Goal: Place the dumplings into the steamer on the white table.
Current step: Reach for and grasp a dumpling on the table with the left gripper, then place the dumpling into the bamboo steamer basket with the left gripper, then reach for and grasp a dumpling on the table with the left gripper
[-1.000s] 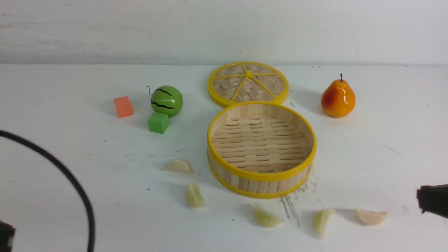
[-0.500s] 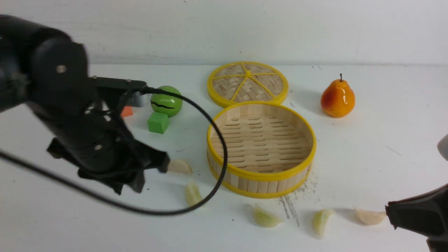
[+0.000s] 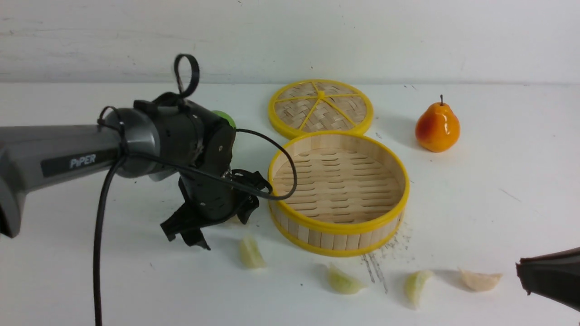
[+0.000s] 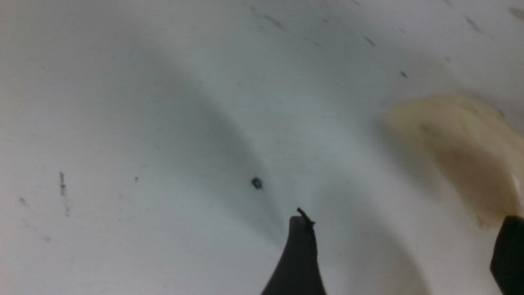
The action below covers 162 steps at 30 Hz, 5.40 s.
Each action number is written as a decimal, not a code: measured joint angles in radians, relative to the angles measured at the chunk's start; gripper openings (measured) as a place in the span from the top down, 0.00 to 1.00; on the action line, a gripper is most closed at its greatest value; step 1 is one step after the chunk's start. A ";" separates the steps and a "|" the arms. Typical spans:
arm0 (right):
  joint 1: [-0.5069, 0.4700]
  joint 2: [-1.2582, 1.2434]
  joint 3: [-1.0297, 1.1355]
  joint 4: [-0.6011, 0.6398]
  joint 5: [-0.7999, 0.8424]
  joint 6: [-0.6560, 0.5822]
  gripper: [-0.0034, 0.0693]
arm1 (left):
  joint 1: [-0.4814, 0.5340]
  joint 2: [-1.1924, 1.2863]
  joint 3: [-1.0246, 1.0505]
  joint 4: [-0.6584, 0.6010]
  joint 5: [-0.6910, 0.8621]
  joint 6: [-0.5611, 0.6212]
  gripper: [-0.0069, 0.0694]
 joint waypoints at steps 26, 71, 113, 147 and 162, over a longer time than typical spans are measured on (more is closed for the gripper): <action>0.000 -0.011 -0.002 -0.046 0.009 0.000 0.93 | 0.001 0.027 -0.191 0.157 0.085 0.589 0.16; 0.000 -0.011 0.043 -0.053 -0.071 0.000 0.89 | 0.110 0.015 -0.618 -0.378 0.480 1.219 0.53; 0.199 -0.230 0.043 -0.268 0.045 0.037 0.83 | -0.189 0.356 -0.711 -0.209 -0.100 0.653 0.25; 0.199 -0.230 0.043 -0.402 0.028 0.278 0.80 | -0.050 -0.183 0.185 -0.288 -0.109 0.801 0.34; 0.199 -0.221 0.043 -0.426 0.036 0.278 0.80 | -0.050 -0.050 0.175 -0.238 -0.253 0.664 0.60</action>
